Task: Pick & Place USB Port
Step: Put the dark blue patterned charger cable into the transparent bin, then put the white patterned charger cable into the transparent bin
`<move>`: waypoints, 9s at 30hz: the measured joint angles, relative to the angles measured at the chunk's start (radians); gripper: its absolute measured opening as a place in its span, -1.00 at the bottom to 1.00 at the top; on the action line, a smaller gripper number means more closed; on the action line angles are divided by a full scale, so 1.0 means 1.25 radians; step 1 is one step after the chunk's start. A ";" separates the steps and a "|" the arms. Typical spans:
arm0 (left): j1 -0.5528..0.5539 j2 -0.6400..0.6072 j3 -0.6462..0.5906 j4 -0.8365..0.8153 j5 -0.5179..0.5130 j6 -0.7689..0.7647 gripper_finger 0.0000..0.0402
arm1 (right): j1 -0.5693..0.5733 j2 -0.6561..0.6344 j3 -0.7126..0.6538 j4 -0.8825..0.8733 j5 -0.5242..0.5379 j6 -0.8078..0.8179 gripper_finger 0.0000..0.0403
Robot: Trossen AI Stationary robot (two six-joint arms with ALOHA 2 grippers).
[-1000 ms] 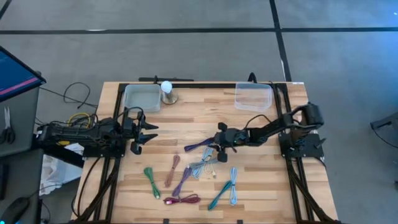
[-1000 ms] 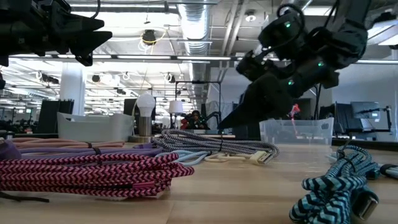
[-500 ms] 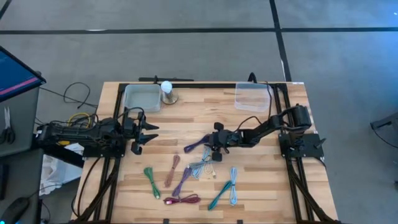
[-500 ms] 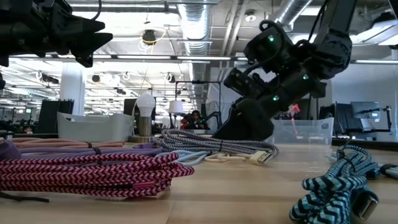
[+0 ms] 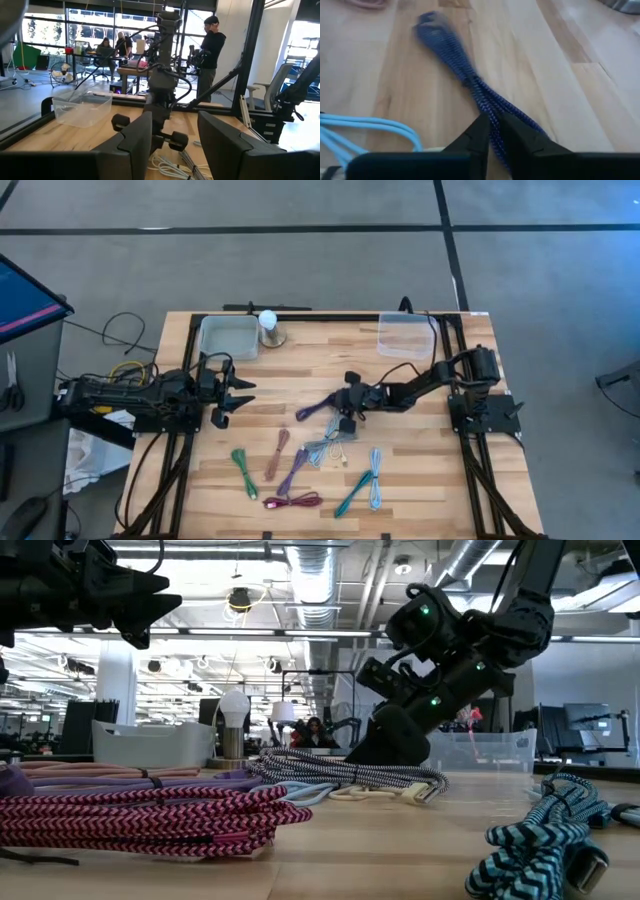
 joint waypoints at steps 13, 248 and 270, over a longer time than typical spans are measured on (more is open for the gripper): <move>0.000 0.000 0.000 0.000 0.000 0.000 -0.21 | -0.011 -0.041 0.000 0.000 -0.009 0.000 -1.00; 0.000 0.003 0.000 0.000 0.000 -0.006 -0.21 | -0.497 -0.651 -0.156 -0.834 0.188 -0.025 -0.94; 0.000 0.003 0.000 0.000 0.000 -0.006 -0.21 | -0.472 -0.690 -0.124 -0.807 0.211 -0.061 -0.06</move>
